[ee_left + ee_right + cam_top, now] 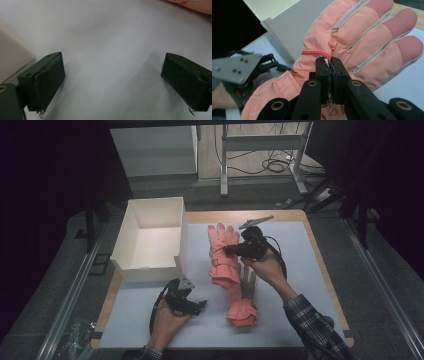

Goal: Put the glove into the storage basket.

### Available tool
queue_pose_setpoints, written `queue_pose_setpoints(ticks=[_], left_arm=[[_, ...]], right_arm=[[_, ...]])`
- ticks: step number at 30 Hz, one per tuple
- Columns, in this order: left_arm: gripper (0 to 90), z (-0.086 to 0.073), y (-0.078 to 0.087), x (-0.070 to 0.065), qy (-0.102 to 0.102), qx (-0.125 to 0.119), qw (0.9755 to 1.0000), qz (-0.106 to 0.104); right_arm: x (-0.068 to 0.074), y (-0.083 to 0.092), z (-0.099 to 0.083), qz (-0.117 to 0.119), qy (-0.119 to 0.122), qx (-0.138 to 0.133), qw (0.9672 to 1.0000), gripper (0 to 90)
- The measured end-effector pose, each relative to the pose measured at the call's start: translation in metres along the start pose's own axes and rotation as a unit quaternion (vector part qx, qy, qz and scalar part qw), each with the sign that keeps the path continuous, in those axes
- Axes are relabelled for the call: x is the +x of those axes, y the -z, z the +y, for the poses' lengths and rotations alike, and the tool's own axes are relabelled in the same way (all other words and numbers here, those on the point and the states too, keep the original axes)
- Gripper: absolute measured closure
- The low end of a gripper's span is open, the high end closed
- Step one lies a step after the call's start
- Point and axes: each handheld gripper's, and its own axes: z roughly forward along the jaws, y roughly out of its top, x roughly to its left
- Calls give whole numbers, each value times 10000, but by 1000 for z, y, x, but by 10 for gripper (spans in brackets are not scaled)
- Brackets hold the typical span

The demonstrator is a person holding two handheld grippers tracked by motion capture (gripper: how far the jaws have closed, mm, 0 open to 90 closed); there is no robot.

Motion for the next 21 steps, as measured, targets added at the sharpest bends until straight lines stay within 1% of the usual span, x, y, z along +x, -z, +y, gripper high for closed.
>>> queue_pose_setpoints(ticks=[1, 6, 10, 12, 14, 15, 18, 21], left_arm=[[51, 0, 0, 0, 0, 0, 10000, -2], [51, 0, 0, 0, -3, 10, 10000, -6], [51, 0, 0, 0, -3, 13, 10000, -6], [51, 0, 0, 0, 12, 13, 10000, -17], [51, 0, 0, 0, 18, 7, 10000, -18], [51, 0, 0, 0, 18, 7, 10000, -18], [51, 0, 0, 0, 18, 7, 10000, -19], [51, 0, 0, 0, 20, -1, 10000, -12]], right_arm=[[2, 5, -3, -36, 25, -10, 10000, 852], [14, 29, -23, -103, -10, -36, 9999, 852], [23, 42, -41, -257, -20, 79, 9996, 852], [27, 45, -51, -323, -13, 135, 9994, 851], [29, 46, -59, -308, -24, 188, 9993, 851], [31, 47, -64, -339, -26, 241, 9991, 850], [34, 46, -77, -327, -88, 329, 9989, 850], [34, 43, -88, -389, -154, 417, 9983, 849]])
